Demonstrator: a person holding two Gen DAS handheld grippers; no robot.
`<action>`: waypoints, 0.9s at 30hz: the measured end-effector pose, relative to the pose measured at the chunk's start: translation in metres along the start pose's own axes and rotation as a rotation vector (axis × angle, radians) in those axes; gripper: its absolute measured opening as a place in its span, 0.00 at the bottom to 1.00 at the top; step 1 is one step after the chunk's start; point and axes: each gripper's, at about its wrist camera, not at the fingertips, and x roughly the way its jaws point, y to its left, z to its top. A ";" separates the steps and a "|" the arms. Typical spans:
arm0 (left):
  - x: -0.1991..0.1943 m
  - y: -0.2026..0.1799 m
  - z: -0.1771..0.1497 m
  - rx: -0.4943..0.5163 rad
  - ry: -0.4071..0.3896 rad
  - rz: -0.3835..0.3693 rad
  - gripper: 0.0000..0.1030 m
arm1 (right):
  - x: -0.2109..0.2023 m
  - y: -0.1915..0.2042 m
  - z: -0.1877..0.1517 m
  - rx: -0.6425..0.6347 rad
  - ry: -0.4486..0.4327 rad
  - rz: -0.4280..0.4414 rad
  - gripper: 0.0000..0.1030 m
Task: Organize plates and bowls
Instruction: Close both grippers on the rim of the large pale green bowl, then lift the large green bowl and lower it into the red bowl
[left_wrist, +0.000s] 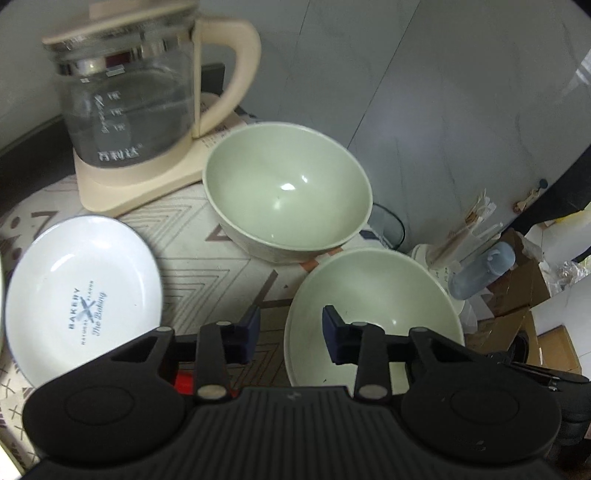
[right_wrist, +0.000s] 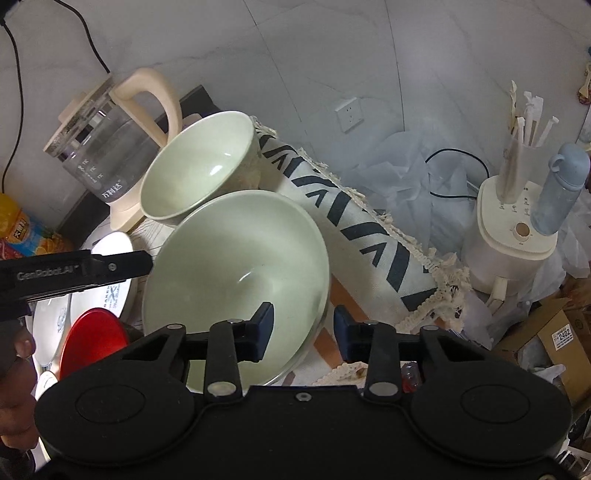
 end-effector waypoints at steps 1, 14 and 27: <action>0.004 0.000 0.000 -0.001 0.011 0.001 0.32 | 0.001 -0.001 0.000 0.001 0.000 -0.001 0.33; 0.007 -0.005 -0.001 -0.004 0.060 -0.005 0.12 | 0.007 0.007 -0.003 -0.065 -0.001 -0.037 0.18; -0.050 0.004 -0.004 -0.047 -0.062 -0.003 0.07 | -0.039 0.026 0.010 -0.098 -0.154 0.013 0.18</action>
